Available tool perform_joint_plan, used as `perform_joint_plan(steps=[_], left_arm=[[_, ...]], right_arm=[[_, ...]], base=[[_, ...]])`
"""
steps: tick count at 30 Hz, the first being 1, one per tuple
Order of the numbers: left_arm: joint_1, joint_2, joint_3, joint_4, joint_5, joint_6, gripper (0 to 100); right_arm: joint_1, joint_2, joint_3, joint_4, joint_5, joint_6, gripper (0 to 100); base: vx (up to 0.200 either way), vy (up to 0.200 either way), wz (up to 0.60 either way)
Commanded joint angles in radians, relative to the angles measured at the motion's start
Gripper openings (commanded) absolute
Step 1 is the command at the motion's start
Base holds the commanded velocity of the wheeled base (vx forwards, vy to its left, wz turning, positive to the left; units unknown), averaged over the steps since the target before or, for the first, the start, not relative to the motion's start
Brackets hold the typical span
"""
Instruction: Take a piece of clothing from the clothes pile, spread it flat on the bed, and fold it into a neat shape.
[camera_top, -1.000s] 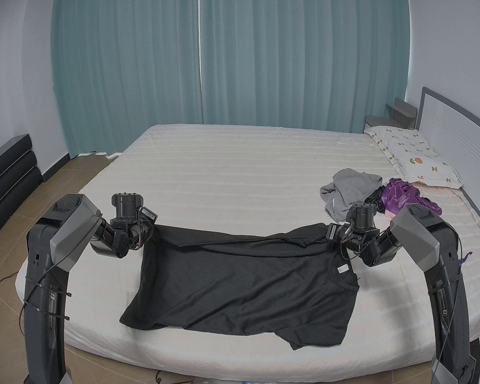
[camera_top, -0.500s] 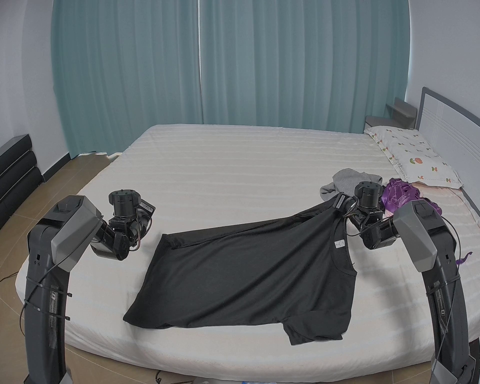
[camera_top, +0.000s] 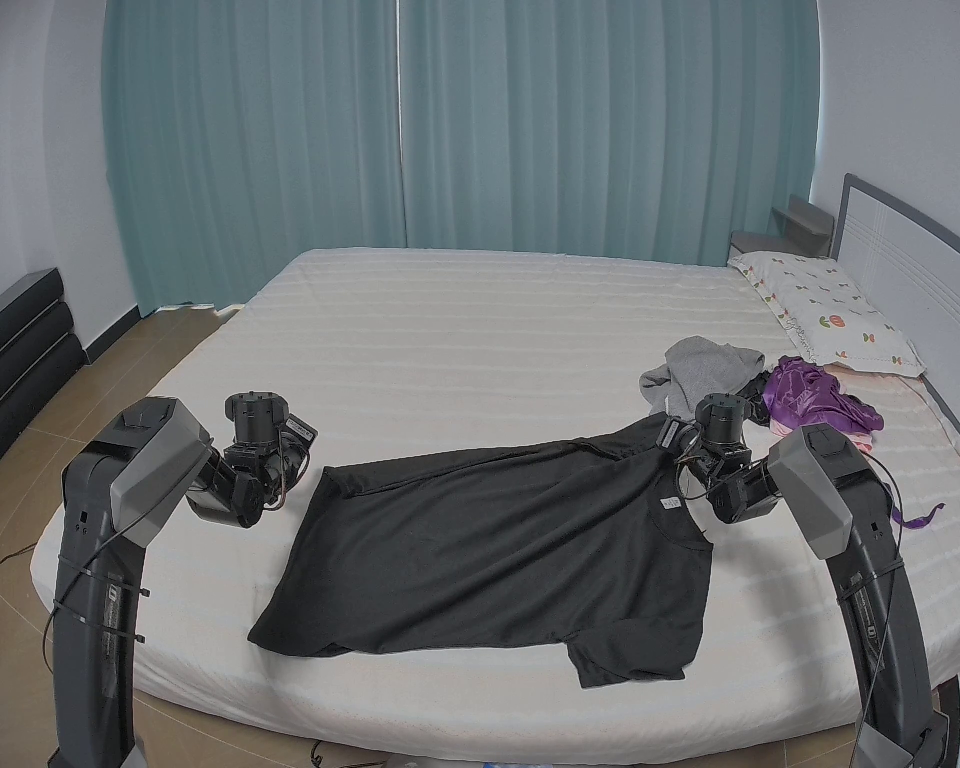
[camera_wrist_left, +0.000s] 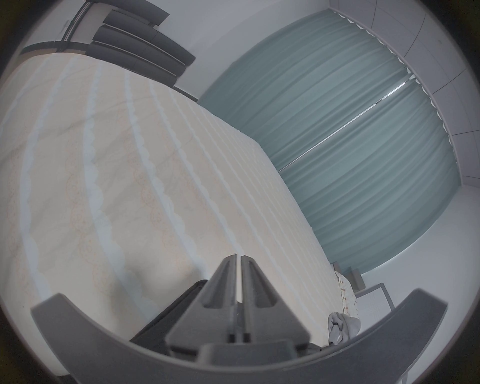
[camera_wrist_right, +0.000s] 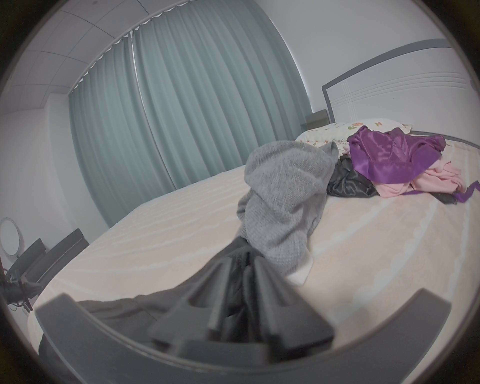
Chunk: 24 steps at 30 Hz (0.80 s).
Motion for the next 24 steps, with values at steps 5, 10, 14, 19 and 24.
perform_joint_plan(steps=[5,10,14,19,24], left_arm=[[-0.015,-0.003,0.001,0.057,-0.063,0.018,100],[-0.031,0.006,-0.002,0.112,-0.100,0.081,100],[-0.035,0.007,0.003,0.137,-0.109,0.139,100],[-0.038,0.007,0.003,0.143,-0.111,0.145,100],[-0.046,0.021,0.000,0.149,-0.113,0.173,0]], right_arm=[[0.002,-0.012,0.065,-0.004,0.006,-0.001,100],[0.002,-0.029,0.099,-0.002,0.009,0.001,100],[0.004,-0.027,0.110,-0.002,0.008,0.002,100],[0.007,-0.029,0.116,-0.002,0.008,0.002,100],[0.016,-0.026,0.117,-0.002,0.008,0.002,100]], base=[[0.000,0.000,0.00],[0.000,0.000,0.00],[0.000,0.000,0.00],[0.000,0.000,0.00],[0.000,0.000,0.00]])
